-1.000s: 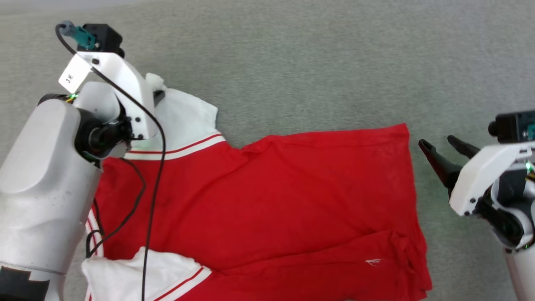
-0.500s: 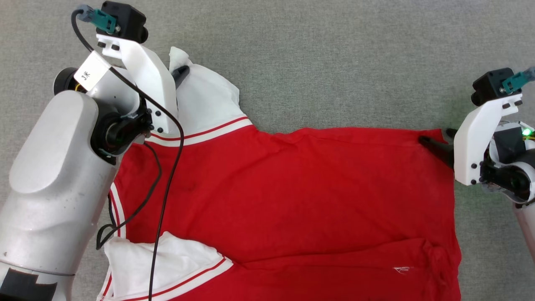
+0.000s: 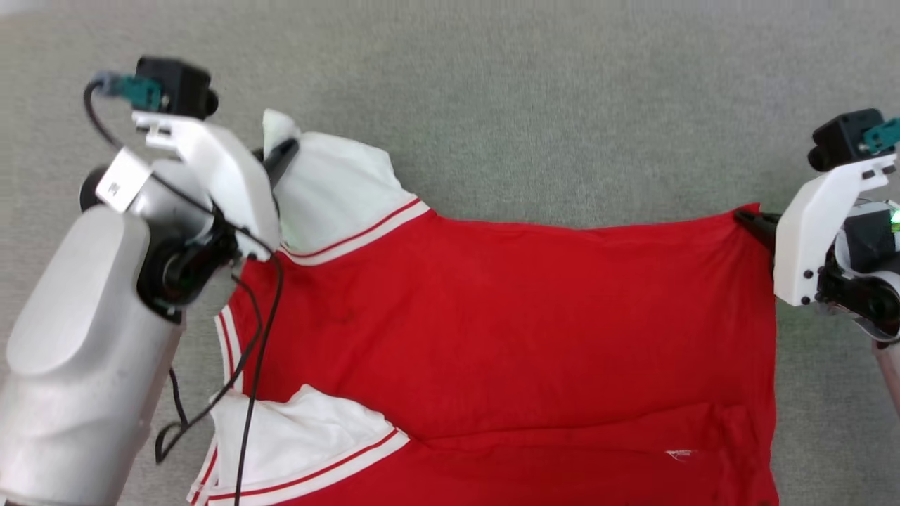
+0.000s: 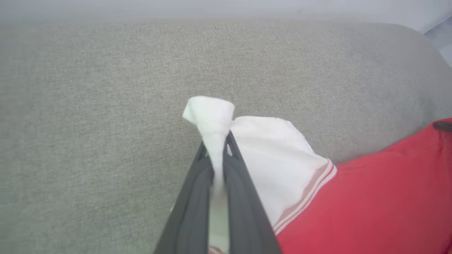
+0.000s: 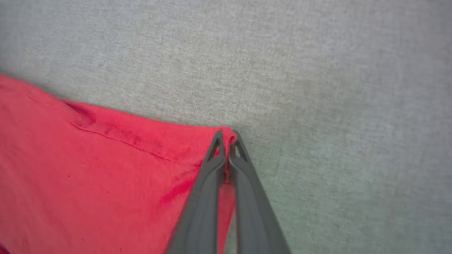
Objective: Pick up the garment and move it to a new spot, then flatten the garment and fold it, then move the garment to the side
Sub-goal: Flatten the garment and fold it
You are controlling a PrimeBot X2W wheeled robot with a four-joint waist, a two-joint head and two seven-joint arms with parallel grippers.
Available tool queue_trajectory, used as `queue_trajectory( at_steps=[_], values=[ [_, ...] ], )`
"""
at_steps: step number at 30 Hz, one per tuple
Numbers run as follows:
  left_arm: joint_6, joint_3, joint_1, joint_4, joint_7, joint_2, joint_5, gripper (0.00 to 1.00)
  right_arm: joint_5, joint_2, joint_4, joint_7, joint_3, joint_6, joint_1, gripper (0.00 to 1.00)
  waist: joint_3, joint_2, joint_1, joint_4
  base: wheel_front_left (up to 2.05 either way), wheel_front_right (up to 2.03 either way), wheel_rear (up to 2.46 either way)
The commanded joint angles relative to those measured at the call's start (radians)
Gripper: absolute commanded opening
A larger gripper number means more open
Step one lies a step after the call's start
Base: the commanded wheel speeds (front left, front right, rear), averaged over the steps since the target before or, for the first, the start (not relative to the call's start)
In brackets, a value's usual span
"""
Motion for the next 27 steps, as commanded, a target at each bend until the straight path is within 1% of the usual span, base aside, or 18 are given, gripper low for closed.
queue_trajectory(
  at_steps=[1, 3, 8, 13, 16, 20, 27],
  values=[
    [0.008, 0.012, 0.03, -0.008, -0.012, 0.007, -0.009, 0.0, -0.009, -0.006, -0.013, -0.016, -0.009, -0.001, 0.027, 0.0, -0.035, 0.0, -0.0001, 0.011, 0.0, 0.0, 0.0],
    [0.018, 0.023, 0.075, -0.019, -0.028, 0.016, -0.018, 0.0, -0.018, -0.004, -0.032, -0.042, -0.026, -0.001, 0.058, 0.0, -0.064, 0.0, -0.0001, 0.017, 0.0, 0.0, 0.0],
    [0.044, 0.056, 0.216, -0.061, -0.075, 0.031, -0.049, 0.0, -0.038, 0.023, -0.085, -0.089, -0.07, -0.001, 0.17, 0.0, -0.134, 0.0, -0.0001, 0.029, 0.0, 0.0, 0.0],
    [0.084, 0.1, 0.391, -0.116, -0.125, 0.043, -0.09, 0.0, -0.06, 0.06, -0.148, -0.112, -0.084, -0.001, 0.3, 0.0, -0.189, 0.0, -0.0001, 0.025, 0.0, 0.0, 0.0],
    [0.105, 0.123, 0.498, -0.152, -0.15, 0.035, -0.12, 0.0, -0.071, 0.075, -0.18, -0.126, -0.097, -0.001, 0.377, 0.0, -0.21, 0.0, -0.0001, 0.024, 0.0, 0.0, 0.0],
    [0.118, 0.121, 0.62, -0.182, -0.171, 0.018, -0.146, 0.0, -0.077, 0.104, -0.21, -0.165, -0.135, -0.001, 0.48, 0.0, -0.22, 0.0, -0.0001, 0.027, 0.0, 0.0, 0.0],
    [0.124, 0.125, 0.741, -0.181, -0.228, -0.025, -0.171, 0.0, -0.071, 0.165, -0.215, -0.22, -0.195, -0.001, 0.62, 0.0, -0.223, 0.0, -0.0001, 0.025, 0.0, 0.0, 0.0]
  ],
)
